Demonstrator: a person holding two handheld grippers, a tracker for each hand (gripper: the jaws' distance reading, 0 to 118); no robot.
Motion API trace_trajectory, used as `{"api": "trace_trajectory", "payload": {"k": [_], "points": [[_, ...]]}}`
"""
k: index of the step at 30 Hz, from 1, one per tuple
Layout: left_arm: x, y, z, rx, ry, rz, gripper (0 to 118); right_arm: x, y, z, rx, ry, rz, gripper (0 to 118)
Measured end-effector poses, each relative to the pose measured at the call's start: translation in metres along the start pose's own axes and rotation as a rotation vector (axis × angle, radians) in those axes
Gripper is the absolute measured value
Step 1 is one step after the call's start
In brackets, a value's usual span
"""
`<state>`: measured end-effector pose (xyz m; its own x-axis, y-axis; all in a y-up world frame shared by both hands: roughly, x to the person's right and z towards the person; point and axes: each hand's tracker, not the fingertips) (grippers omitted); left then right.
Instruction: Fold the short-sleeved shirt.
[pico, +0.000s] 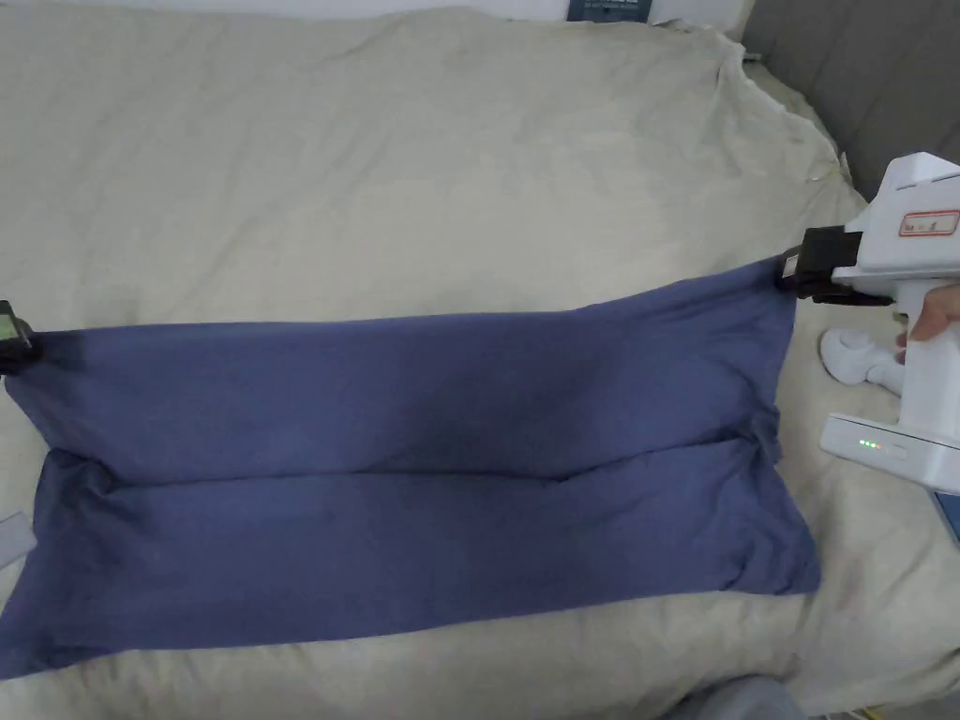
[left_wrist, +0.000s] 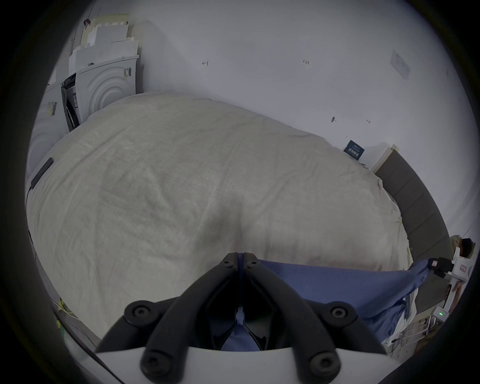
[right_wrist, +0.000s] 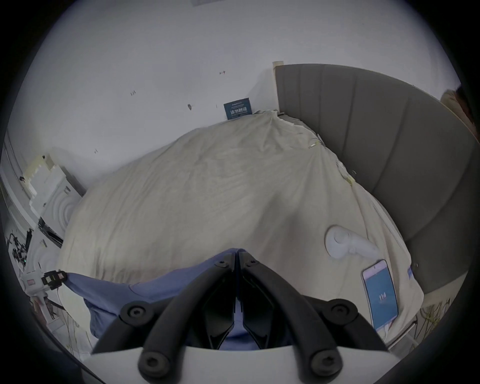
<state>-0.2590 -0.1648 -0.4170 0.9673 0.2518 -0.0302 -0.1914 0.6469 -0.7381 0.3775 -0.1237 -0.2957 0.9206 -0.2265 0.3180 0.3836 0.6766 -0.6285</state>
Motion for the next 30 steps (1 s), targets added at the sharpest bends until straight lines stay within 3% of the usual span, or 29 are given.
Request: {"api": "trace_trajectory", "payload": {"k": [6, 18, 20, 30], "points": [[-0.008, -0.033, 0.018, -0.011, -0.005, -0.019, 0, 0.016, -0.045, 0.025, -0.011, -0.006, -0.013, 1], [-0.029, -0.133, 0.009, -0.178, 0.071, -0.078, 0, 0.040, -0.144, 0.011, -0.144, -0.104, 0.001, 1], [-0.032, -0.147, 0.008, -0.201, 0.080, -0.067, 0, 0.045, -0.159, 0.007, -0.169, -0.117, -0.031, 1], [-0.041, -0.156, 0.005, -0.195, 0.086, -0.033, 0, 0.051, -0.197, -0.004, -0.236, -0.153, -0.059, 1]]}}
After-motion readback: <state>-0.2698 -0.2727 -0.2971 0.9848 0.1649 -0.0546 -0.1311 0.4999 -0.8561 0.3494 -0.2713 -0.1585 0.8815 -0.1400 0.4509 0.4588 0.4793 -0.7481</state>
